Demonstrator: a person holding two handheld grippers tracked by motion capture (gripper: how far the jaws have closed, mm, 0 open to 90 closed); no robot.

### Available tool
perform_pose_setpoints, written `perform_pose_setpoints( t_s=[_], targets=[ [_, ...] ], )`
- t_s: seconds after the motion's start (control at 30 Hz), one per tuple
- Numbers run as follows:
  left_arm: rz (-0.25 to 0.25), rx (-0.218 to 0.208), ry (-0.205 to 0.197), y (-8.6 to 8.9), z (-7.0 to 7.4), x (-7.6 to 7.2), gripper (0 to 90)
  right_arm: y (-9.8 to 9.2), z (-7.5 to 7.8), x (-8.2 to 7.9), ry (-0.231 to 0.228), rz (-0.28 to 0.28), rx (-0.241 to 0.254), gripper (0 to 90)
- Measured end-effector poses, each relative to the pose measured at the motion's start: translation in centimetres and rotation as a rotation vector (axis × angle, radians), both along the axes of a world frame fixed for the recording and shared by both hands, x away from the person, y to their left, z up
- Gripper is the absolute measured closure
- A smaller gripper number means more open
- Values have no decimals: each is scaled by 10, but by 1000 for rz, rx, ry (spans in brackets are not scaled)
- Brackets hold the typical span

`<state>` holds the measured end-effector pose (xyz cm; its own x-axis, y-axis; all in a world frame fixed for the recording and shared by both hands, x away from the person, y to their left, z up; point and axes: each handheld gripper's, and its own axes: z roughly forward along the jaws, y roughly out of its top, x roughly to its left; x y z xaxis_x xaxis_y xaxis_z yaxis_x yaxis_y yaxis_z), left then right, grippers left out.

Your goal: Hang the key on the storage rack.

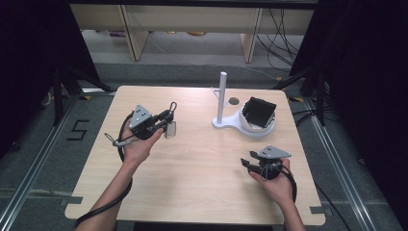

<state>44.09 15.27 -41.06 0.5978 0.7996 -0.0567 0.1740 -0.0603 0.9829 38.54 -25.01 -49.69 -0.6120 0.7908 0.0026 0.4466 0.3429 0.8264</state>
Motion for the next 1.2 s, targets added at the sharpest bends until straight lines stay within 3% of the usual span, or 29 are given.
perform_pose_setpoints(
  t_s=[0.33,0.57,0.63,0.8,1.2],
  targets=[
    [-11,-9,-19,-11,4,4,753,0,1,-1,4,1,-2,503],
    [-18,-15,-36,-19,8,8,753,-1,0,1,-31,10,-15,503],
    [-22,-17,-42,-21,9,9,753,1,0,-1,-5,-9,4,503],
    [-26,-20,-55,-27,11,11,753,0,-1,1,-26,10,-17,503],
    [-36,-26,-57,-38,11,18,753,0,0,0,-17,8,-8,503]
  ],
)
